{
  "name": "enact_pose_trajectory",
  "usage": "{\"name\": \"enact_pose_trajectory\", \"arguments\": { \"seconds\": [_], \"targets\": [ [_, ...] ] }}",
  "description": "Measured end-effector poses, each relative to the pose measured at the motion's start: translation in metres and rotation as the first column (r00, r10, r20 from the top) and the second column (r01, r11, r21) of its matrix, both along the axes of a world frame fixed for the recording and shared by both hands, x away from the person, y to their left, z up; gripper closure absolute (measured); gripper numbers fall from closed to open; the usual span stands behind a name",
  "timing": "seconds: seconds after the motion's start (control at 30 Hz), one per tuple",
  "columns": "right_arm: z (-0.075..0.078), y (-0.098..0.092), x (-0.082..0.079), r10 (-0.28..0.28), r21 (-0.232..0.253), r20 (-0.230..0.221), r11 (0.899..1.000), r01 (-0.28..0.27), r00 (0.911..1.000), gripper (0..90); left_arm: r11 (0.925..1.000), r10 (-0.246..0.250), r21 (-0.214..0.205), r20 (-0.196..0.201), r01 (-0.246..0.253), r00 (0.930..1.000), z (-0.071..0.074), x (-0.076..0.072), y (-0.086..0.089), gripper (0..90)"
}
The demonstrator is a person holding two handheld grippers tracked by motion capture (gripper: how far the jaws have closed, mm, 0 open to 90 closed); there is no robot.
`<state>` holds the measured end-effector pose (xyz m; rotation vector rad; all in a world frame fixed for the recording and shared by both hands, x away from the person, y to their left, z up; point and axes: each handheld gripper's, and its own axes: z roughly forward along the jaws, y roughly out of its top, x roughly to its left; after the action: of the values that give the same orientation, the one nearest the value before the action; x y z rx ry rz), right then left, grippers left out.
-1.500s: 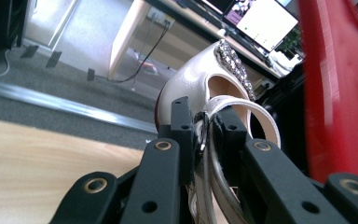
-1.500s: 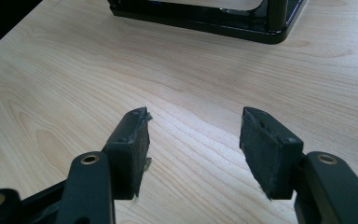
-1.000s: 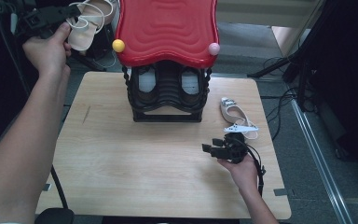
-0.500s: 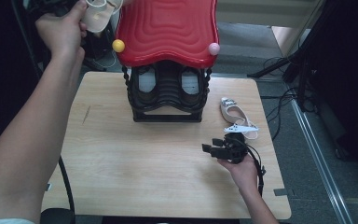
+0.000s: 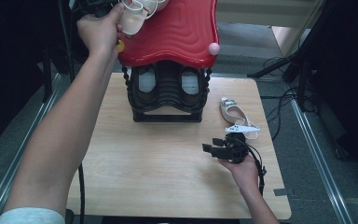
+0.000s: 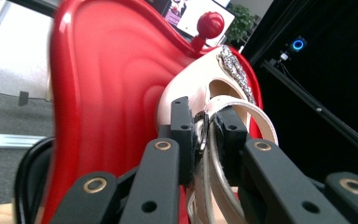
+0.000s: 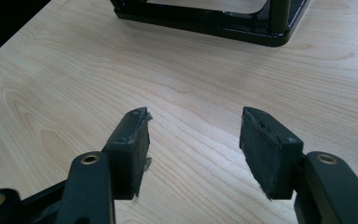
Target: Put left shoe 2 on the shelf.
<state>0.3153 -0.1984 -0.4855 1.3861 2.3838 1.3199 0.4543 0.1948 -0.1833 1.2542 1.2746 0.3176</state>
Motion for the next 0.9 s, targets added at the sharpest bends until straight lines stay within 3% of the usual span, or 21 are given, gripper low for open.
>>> {"name": "enact_pose_trajectory", "arguments": {
  "seconds": [0.33, 0.47, 0.63, 0.8, 0.9],
  "targets": [
    [0.0, 0.0, 0.0, -0.001, 0.001, -0.001, 1.0, 0.001, 1.0, 43.7, 0.9998, 0.008, -0.018, -0.021, -0.008, 0.9998, -0.023, 0.002, 0.0, 81.3],
    [0.0, 0.001, 0.0, 0.0, -0.002, 0.0, 1.0, 0.0, 1.0, 43.7, 1.0, 0.008, -0.001, -0.012, -0.008, 0.9999, -0.028, 0.0, 0.001, 80.8],
    [-0.001, 0.002, 0.001, 0.001, -0.005, -0.005, 1.0, -0.001, 1.0, 43.7, 0.9982, 0.001, 0.06, -0.012, -0.001, 0.9999, -0.026, -0.004, -0.001, 78.8],
    [-0.001, 0.001, 0.0, 0.001, -0.005, 0.0, 1.0, -0.001, 1.0, 43.7, 0.998, -0.019, 0.06, -0.012, 0.02, 0.9997, -0.024, -0.006, 0.0, 71.6],
    [-0.001, 0.001, 0.0, -0.001, -0.006, -0.001, 1.0, 0.001, 1.0, 43.8, 0.9952, -0.024, 0.095, -0.002, 0.024, 0.9997, -0.02, -0.008, -0.001, 67.9]
  ]
}}
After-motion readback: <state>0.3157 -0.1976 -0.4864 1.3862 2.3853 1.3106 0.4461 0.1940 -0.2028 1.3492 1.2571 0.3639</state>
